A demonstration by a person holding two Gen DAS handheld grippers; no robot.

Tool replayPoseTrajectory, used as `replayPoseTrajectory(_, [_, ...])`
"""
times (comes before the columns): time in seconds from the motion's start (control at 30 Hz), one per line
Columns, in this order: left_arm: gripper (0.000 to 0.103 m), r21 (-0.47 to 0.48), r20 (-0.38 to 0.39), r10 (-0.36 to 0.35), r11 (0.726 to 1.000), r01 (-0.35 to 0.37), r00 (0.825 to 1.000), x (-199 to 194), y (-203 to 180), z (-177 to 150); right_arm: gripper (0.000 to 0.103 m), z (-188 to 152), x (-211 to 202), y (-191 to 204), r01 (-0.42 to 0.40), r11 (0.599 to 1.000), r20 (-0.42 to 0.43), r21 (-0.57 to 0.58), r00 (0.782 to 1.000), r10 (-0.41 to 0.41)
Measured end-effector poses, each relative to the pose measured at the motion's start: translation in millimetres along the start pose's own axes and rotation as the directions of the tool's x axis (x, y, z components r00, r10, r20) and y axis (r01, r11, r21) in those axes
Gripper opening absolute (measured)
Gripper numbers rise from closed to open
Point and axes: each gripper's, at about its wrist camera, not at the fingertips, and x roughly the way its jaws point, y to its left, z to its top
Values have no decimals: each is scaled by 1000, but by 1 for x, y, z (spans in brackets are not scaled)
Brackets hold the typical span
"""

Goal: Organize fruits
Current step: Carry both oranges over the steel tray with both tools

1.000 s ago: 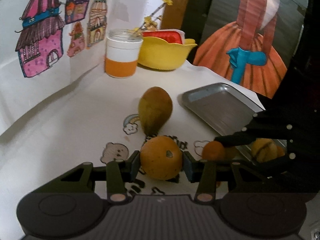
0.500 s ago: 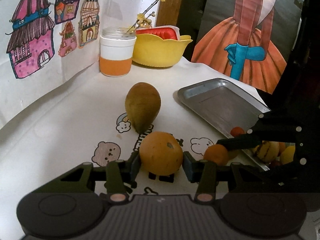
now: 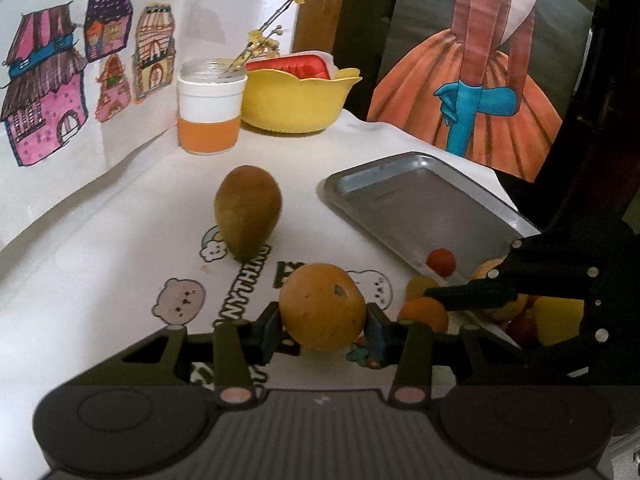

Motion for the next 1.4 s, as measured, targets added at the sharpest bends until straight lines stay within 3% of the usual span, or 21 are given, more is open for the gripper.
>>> replayPoseTrajectory(0.23, [48,3,19,-5,1000,5,1000,-4,-18,3,33,-8,-28,-7,26,999,61,41,998,-29])
replayPoseTrajectory(0.5, [48,-10,50,-29,1000,29,998,-9,-41,12,34,-15,-63,-32,112,988,116,105,986,-124])
replayPoseTrajectory(0.9, [48,-24,77,-86,996,88,993,5,-82,28,33,-47,-95,-78,285,935,118,212,942,-314])
replayPoseTrajectory(1.4, [48,-4,48,-69,998,69,996,49,-104,58,34,-84,-78,-121,300,892,72,339,937,-343])
